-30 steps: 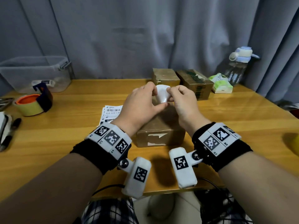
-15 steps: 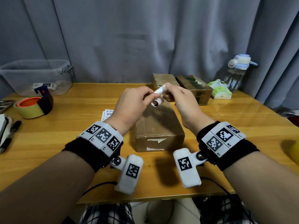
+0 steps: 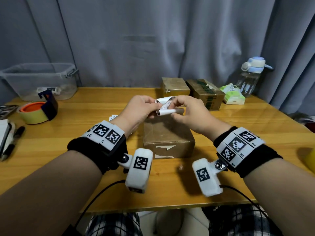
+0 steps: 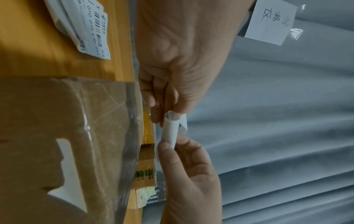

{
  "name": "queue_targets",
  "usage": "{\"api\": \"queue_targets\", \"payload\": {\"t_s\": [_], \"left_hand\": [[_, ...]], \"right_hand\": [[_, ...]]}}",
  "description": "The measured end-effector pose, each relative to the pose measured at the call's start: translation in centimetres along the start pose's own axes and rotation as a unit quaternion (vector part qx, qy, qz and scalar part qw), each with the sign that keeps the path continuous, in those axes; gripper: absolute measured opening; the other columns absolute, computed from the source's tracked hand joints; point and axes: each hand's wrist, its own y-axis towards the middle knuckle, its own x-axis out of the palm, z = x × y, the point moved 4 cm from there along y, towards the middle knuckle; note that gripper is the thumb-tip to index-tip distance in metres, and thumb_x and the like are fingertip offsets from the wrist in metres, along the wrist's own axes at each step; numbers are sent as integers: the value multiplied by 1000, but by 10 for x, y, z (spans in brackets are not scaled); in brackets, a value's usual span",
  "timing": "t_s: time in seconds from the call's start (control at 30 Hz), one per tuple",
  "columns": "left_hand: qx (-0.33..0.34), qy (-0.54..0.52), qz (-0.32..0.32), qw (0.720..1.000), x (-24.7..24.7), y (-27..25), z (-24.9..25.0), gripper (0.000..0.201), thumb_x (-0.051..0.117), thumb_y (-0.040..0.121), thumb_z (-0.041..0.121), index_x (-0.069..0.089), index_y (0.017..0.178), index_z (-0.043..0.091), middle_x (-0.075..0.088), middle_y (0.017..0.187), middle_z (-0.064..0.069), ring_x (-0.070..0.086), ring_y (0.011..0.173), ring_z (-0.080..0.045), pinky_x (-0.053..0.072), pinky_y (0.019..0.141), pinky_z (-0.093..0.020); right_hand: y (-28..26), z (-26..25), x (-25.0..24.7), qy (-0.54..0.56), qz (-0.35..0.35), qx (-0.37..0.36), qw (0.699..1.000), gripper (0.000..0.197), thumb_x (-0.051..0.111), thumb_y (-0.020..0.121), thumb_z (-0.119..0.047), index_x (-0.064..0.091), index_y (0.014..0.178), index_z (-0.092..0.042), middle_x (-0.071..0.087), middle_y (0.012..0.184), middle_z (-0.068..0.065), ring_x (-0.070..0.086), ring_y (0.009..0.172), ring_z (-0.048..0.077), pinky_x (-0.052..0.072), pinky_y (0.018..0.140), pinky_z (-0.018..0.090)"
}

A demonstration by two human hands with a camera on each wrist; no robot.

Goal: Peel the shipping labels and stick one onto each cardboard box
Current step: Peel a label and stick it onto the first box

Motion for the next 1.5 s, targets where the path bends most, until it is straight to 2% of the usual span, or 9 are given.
{"api": "queue_targets", "payload": {"t_s": [0.23,0.37,0.53,0.63,0.77,1.0,1.2,1.4,1.5], "left_hand": [[-44,-48,20,998,-2,13,-16,19,63,87,15,54,70,16,58,64,-1,47,43,-2,42,39,-11],[-31,-39,30,998,-5,12,-12,20,65,86,18,58,68,14,62,54,6,45,51,-7,36,39,-11],[-1,-12,35,999,-2,14,-10,22,67,84,13,57,64,13,58,65,1,49,52,-4,39,46,-6],[-15,36,25,999,-3,16,-13,21,64,84,7,58,66,16,56,66,2,46,58,-7,38,46,-6],[-28,43,28,998,-10,18,-21,20,62,84,3,58,70,16,55,68,3,46,61,-4,35,43,0],[6,34,15,999,-6,27,-22,18,62,85,3,59,72,15,57,68,2,51,48,4,37,45,-2],[6,70,4,998,-5,38,-30,18,66,83,7,61,69,18,57,67,1,49,60,-7,42,49,-6],[19,56,26,998,-10,45,-34,19,65,83,4,61,69,16,59,68,1,51,62,-6,42,51,-4],[29,38,14,999,-15,45,-31,20,62,84,2,61,70,16,58,69,3,53,52,4,40,51,-1]], "right_hand": [[-3,-7,2,-112,11,-53,992,12,66,81,-20,62,90,-26,61,104,-11,51,106,14,19,84,23],[-8,-11,5,-145,3,-70,987,10,63,83,-21,63,93,-25,63,103,-11,52,103,13,20,84,23],[-11,-9,9,-150,-5,-57,987,9,62,85,-22,60,92,-27,64,103,-10,54,103,13,24,86,25],[-9,-3,15,-119,-44,-31,991,14,66,82,-21,61,94,-25,67,104,-6,59,101,16,37,92,30],[-6,0,24,-67,-76,-21,995,16,64,81,-12,59,93,-21,67,97,-1,62,93,22,50,83,36],[5,1,26,-161,-108,-14,981,38,59,84,-18,60,122,-22,55,121,4,46,118,23,37,102,34],[9,5,24,-151,-112,-7,982,33,60,82,-18,62,114,-21,60,116,1,52,112,21,41,99,37],[6,-1,24,-136,-79,-49,986,20,55,80,-7,58,95,-21,64,104,0,58,98,22,40,80,28],[7,-3,23,-133,-67,-57,987,31,59,79,-12,57,108,-21,61,114,-1,55,107,21,38,90,31]]}}
